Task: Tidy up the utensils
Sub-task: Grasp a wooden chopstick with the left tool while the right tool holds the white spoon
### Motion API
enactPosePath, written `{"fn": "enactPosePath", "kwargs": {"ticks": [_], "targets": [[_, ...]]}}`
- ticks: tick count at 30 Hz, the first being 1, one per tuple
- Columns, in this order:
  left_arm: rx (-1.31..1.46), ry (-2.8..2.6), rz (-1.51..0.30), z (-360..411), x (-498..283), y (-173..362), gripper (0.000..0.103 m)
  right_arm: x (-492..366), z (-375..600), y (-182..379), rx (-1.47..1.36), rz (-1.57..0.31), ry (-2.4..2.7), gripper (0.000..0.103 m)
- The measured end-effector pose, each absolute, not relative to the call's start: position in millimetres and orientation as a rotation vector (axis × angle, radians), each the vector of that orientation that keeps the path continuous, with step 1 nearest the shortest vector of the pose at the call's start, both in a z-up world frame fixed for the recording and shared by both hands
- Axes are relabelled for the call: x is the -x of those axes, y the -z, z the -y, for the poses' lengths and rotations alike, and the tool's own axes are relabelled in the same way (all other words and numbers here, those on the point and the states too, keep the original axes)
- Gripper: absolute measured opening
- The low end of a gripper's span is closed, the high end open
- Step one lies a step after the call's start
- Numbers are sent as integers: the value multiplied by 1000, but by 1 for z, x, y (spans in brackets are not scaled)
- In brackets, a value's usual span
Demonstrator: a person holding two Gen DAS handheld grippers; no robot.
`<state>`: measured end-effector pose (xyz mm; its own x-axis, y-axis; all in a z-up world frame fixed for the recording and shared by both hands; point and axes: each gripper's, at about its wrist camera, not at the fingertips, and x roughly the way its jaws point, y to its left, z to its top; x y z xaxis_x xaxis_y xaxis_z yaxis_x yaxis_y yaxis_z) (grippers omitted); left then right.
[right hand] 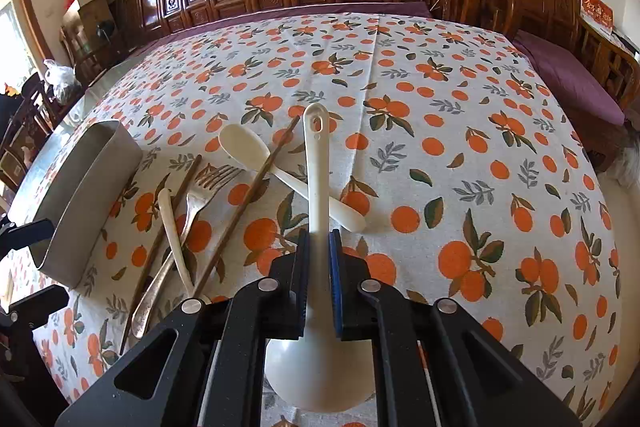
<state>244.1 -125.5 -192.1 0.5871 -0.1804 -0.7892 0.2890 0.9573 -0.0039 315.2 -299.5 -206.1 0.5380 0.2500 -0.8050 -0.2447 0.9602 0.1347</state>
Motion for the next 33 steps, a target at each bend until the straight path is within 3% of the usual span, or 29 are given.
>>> {"fn": "enactPosePath", "kwargs": {"ticks": [12,16,29,30,33], "targets": [[-112,315,-973,179,-285,216,51,-310,323,207,-68,-955,-302,11],[-134,321,-990,196,-301,225,37,-309,333,208,-98,-955,-303,11],[-164,297,-1022,214,-339,248,15,-306,330,211,-97,-961,-326,11],[-160,304,-1025,213,-339,248,6,-306,330,211,-97,-960,-327,11],[-148,309,-1027,209,-337,245,4,-305,328,211,-94,-960,-327,11]]}}
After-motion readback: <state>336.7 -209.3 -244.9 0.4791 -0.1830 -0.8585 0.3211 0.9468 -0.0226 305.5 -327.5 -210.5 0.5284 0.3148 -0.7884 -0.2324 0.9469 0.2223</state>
